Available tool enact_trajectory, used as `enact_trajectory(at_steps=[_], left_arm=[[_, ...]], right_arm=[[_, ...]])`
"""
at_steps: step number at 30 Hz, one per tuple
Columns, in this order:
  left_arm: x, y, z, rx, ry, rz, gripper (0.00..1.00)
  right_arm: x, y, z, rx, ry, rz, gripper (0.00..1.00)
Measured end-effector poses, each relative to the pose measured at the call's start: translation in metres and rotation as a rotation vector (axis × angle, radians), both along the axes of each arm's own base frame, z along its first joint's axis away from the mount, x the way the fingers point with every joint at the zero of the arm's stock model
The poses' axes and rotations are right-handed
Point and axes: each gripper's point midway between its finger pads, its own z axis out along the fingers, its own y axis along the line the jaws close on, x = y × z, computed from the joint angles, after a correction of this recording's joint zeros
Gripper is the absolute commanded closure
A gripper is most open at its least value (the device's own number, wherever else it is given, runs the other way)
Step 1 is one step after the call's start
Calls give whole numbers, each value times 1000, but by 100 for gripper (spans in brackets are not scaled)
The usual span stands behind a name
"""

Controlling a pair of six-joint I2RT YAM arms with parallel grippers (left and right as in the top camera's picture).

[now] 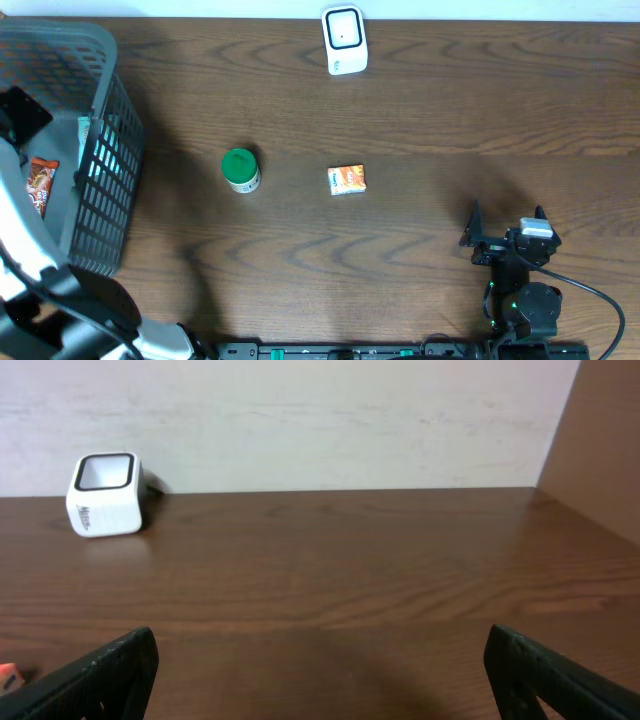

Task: Scan the item barcode
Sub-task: 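Reach into the basket and grasp the mint-green wipes pack with left gripper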

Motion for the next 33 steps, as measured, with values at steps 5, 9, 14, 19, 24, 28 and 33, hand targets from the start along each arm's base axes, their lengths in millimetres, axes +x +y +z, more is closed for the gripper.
enact_trajectory(at_steps=[5,9,14,19,24,28,33], left_arm=[[16,-4,-46,-89,79,-93,2],[26,-10,-76,-165,107,-137,2],[32,-12,-104,-210,143,-174,2],[40,-22,-132,-247,200,-281,2],[53,-42,-153,-254,249,-447,2],[70,-52,-156,-208,250,-550,2],[84,-55,-163,-171,243,-602,2]], right_arm=[[0,0,0,0,0,0,1],[0,0,0,0,0,0,1],[0,0,0,0,0,0,1],[0,0,0,0,0,0,1],[0,0,0,0,0,0,1],[0,0,0,0,0,0,1],[0,0,0,0,0,0,1]])
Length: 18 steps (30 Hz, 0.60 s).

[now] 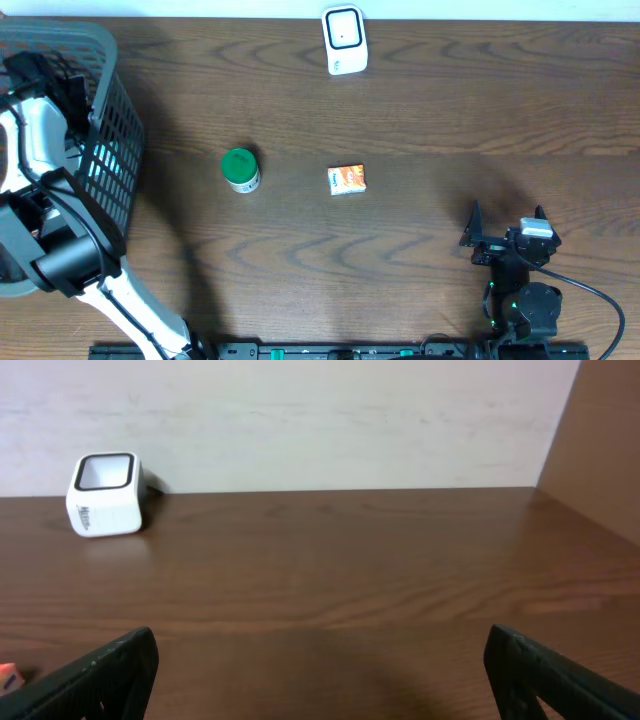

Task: Scan the item barcode
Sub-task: 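Reach into the basket and grasp the mint-green wipes pack with left gripper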

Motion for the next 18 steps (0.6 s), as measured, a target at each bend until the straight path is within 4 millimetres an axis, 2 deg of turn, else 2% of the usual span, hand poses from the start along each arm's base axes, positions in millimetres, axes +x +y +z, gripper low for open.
enact_trajectory(at_steps=[8,14,18], left_arm=[[-2,2,-38,-17,63,-2,2],[3,5,-38,-10,44,-3,2],[5,6,-38,-8,34,0,34]], right_arm=[[0,0,0,0,0,0,1],[0,0,0,0,0,0,1],[0,0,0,0,0,0,1]])
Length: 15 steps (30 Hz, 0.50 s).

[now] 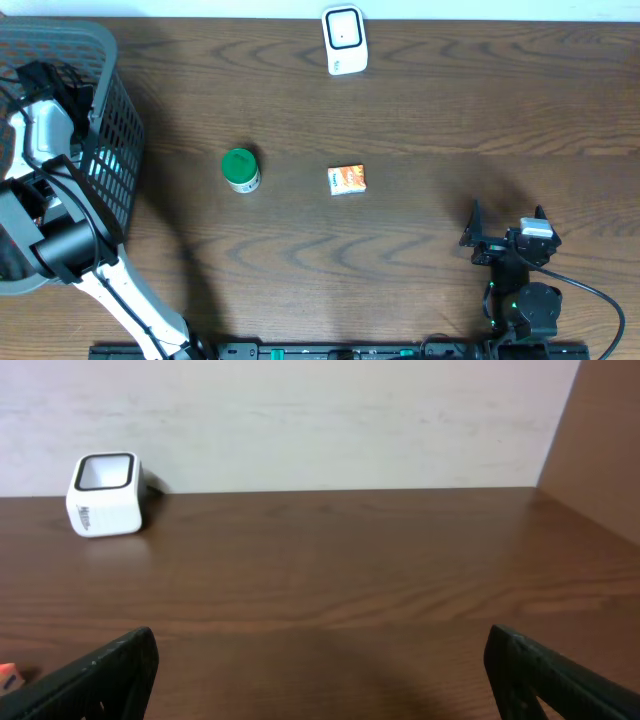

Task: Scan the item barcode
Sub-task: 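Reach into the basket and grasp the mint-green wipes pack with left gripper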

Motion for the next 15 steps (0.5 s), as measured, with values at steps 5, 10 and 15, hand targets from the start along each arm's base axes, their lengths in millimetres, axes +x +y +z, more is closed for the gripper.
enact_trajectory(at_steps=[5,10,15], left_arm=[[-1,3,-1,17,7,7,50],[-3,7,0,43,22,13,57],[-6,11,3,63,32,25,59]], right_arm=[[0,0,0,0,0,0,1],[0,0,0,0,0,0,1],[0,0,0,0,0,0,1]])
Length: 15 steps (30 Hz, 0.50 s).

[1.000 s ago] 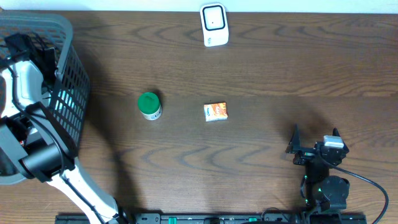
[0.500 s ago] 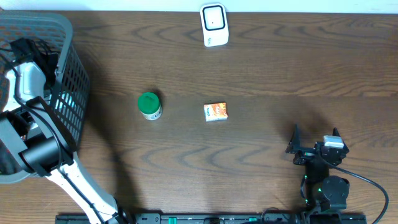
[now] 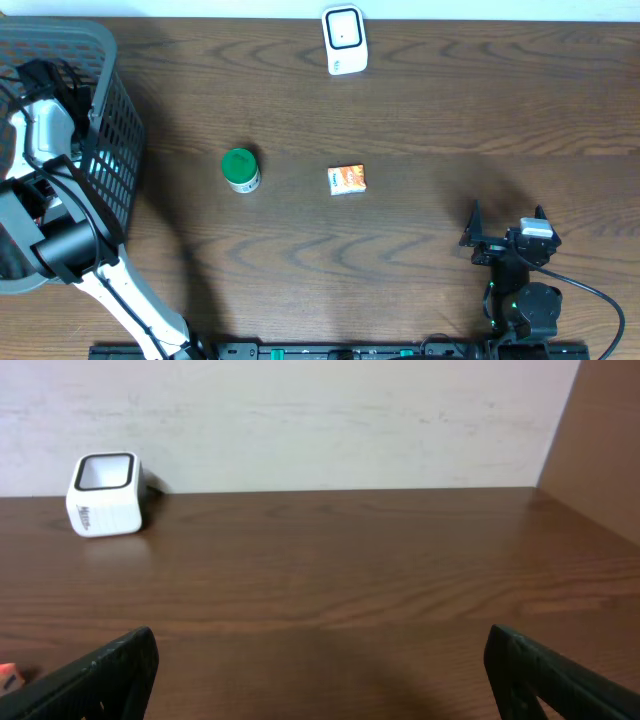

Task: Scan the item barcode
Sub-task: 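Reach into the basket and grasp the mint-green wipes pack with left gripper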

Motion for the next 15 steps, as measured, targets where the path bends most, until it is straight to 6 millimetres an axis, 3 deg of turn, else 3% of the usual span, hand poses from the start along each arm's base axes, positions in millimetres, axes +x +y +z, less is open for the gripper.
enact_trajectory(at_steps=[4,7,9,15], left_arm=[[-3,2,8,15,-1,16,59],[-6,2,29,32,-32,38,59],[-6,2,55,54,-75,53,59],[-14,-1,158,138,-275,88,59]], right_arm=[[0,0,0,0,0,0,1],[0,0,0,0,0,0,1],[0,0,0,0,0,0,1],[0,0,0,0,0,0,1]])
